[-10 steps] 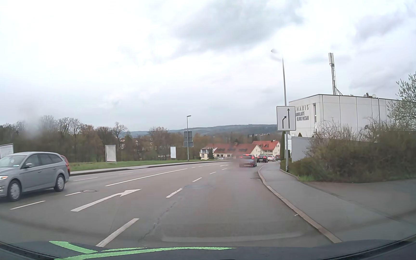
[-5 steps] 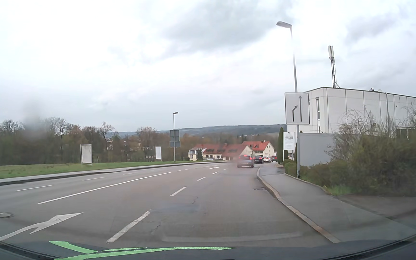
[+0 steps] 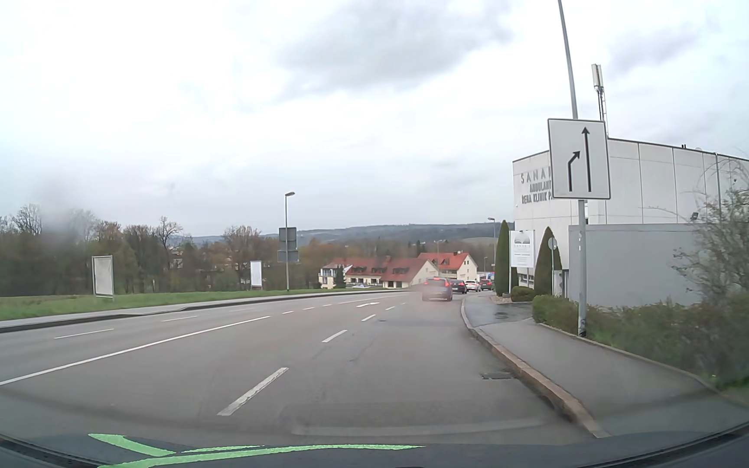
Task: Follow the waypoints while adhering to traffic rules and regulations
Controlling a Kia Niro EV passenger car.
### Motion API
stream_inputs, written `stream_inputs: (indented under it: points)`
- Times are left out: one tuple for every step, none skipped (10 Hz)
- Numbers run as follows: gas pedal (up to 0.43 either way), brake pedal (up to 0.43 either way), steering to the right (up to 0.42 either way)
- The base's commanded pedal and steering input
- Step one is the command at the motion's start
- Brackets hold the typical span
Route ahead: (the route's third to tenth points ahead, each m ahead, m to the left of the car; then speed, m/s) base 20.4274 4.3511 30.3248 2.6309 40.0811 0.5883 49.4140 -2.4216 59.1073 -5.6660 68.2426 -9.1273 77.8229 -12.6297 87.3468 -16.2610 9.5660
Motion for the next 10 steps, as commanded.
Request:
stream_inputs:
  points:
    - [0.000,0.128,0.033]
    - [0.000,0.140,0.033]
    - [0.000,0.140,0.033]
    - [0.000,0.140,0.030]
    - [0.000,0.146,0.028]
    - [0.000,0.146,0.027]
    - [0.000,0.146,0.027]
    - [0.000,0.146,0.028]
    - [0.000,0.146,0.028]
    - [0.000,0.146,0.028]
